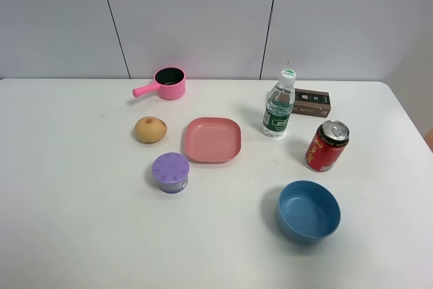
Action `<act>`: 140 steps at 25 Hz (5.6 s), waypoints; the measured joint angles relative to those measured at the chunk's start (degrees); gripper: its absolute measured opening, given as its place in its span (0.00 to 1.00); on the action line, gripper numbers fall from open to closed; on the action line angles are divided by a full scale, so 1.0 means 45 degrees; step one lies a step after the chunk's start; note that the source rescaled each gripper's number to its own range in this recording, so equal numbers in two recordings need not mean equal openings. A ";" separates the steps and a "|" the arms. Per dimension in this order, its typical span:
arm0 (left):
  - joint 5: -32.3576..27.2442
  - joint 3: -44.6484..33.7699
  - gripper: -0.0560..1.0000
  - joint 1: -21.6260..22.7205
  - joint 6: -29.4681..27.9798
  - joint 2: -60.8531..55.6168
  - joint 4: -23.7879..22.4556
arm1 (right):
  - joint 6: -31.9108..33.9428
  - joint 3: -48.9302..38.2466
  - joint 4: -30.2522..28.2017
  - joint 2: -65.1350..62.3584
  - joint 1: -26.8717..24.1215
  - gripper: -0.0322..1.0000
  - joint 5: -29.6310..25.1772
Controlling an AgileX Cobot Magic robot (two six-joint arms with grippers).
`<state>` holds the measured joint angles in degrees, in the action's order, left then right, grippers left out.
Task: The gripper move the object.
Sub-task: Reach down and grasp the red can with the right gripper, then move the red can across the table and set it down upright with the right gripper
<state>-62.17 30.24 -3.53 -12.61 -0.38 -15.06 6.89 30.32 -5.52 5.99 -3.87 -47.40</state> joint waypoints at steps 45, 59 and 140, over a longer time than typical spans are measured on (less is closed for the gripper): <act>0.0000 0.0000 1.00 0.0000 0.0000 0.0000 0.0000 | -0.2170 0.3566 0.2211 1.4046 0.0000 1.00 0.2220; 0.0000 0.0000 1.00 0.0000 0.0000 0.0000 0.0000 | -0.1530 0.8346 0.2407 1.7135 0.1367 1.00 -0.2570; 0.0000 0.0000 1.00 0.0000 0.0000 0.0000 -0.0012 | 0.0430 1.5660 0.2128 2.0997 0.8020 0.79 -0.5150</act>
<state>-62.17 30.24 -3.53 -12.61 -0.38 -15.11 8.82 100.79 4.06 100.48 32.22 -70.57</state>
